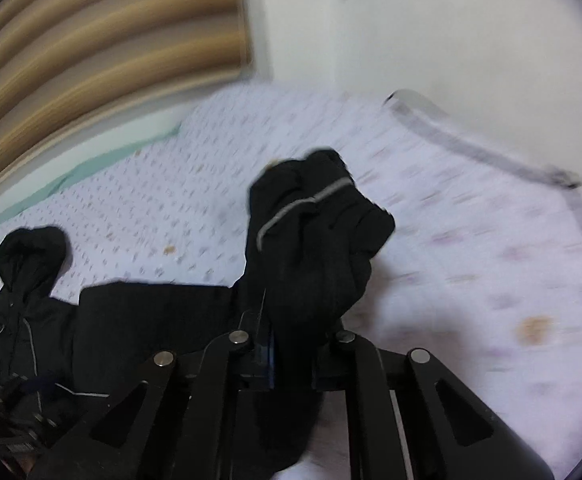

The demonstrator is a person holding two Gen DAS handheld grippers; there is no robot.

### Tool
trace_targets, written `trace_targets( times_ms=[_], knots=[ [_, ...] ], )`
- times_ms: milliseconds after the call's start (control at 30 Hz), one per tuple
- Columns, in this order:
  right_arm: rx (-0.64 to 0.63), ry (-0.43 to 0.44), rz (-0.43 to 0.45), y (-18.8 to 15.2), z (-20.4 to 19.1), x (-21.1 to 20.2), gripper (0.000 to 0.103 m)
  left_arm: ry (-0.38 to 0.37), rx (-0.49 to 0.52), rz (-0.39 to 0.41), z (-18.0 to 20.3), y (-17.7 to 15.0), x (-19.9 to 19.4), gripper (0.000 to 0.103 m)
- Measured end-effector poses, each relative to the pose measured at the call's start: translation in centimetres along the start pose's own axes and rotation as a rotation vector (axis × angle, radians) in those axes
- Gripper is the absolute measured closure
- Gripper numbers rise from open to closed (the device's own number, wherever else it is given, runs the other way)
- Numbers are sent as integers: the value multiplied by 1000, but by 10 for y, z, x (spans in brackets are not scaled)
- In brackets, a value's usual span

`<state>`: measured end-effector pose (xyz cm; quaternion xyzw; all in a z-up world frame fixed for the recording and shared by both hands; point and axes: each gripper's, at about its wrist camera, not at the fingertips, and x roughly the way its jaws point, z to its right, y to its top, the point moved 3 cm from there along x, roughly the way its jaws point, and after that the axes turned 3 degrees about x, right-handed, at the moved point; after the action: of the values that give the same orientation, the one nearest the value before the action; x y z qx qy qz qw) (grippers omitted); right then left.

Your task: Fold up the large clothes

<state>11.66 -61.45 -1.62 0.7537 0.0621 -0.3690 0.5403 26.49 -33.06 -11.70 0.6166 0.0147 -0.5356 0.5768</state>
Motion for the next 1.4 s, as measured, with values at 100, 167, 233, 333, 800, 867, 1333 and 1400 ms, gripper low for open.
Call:
trace_targets(
  times_ms=[100, 167, 233, 333, 800, 867, 1333, 1400],
  knots=[
    [22, -40, -1, 3, 24, -8, 89, -48, 31, -34, 15, 7, 7, 20],
    [34, -48, -34, -4, 34, 2, 89, -70, 14, -155, 16, 0, 37, 20],
    [49, -25, -79, -15, 39, 14, 89, -31, 7, -256, 11, -13, 67, 21],
    [30, -40, -122, -28, 35, 30, 90, -5, 39, -255, 13, -14, 65, 21],
    [-208, 405, -125, -15, -167, -40, 90, 132, -99, -34, -111, -42, -144, 21],
    [-258, 440, -136, -23, -212, -45, 90, 212, -125, -32, -140, -58, -175, 21],
    [-589, 611, -356, -196, -494, -45, 89, 410, -356, -26, -277, -175, -287, 21],
    [-604, 601, -424, -230, -518, -29, 89, 402, -376, -23, -284, -181, -286, 21]
  ],
)
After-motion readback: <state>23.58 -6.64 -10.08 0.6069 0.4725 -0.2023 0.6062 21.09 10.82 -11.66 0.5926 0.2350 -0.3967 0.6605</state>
